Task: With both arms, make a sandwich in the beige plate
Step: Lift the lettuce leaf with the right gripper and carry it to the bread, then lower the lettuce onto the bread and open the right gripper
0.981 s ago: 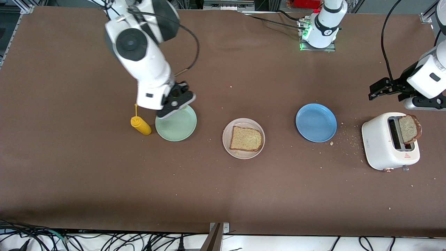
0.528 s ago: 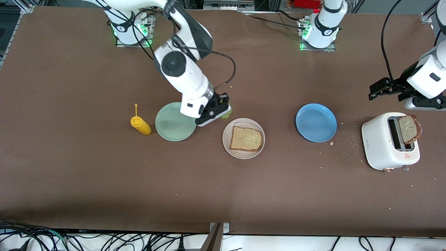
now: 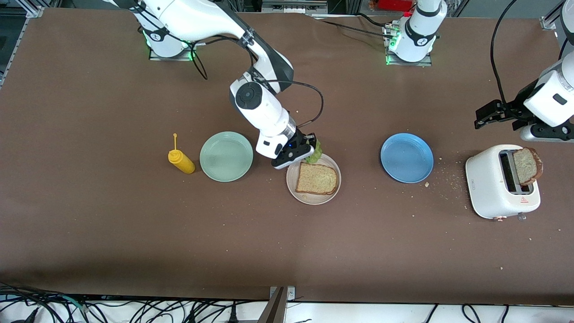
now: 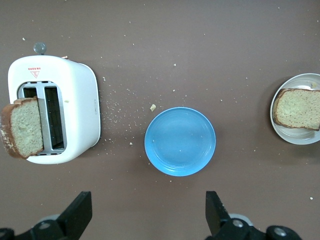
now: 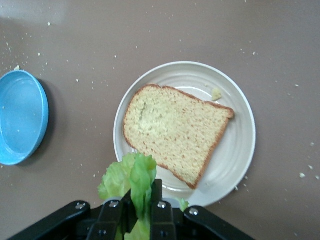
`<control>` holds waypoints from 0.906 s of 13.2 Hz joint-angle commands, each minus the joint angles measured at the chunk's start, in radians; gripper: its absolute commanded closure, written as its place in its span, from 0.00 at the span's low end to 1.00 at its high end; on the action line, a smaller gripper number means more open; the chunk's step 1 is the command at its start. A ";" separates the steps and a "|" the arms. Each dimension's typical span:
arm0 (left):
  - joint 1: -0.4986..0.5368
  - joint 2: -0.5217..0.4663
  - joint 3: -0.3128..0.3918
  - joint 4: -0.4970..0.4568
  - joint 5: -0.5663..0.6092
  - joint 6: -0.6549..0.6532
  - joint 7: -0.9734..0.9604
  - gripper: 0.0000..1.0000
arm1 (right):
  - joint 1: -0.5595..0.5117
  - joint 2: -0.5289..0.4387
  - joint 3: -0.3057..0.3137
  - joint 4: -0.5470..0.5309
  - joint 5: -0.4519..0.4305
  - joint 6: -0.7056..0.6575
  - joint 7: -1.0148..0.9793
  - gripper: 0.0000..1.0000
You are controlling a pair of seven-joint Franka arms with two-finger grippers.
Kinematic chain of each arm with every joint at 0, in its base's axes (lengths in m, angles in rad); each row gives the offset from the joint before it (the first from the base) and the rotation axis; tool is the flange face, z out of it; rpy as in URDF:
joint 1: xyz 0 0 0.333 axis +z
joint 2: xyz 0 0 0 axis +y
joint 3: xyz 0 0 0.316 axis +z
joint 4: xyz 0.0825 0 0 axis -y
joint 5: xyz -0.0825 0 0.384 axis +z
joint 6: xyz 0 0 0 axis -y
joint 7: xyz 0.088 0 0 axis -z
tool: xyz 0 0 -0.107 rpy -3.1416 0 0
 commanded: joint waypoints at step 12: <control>-0.001 0.006 0.000 0.022 -0.004 -0.012 0.003 0.00 | -0.011 0.189 -0.027 0.142 0.019 0.200 -0.122 1.00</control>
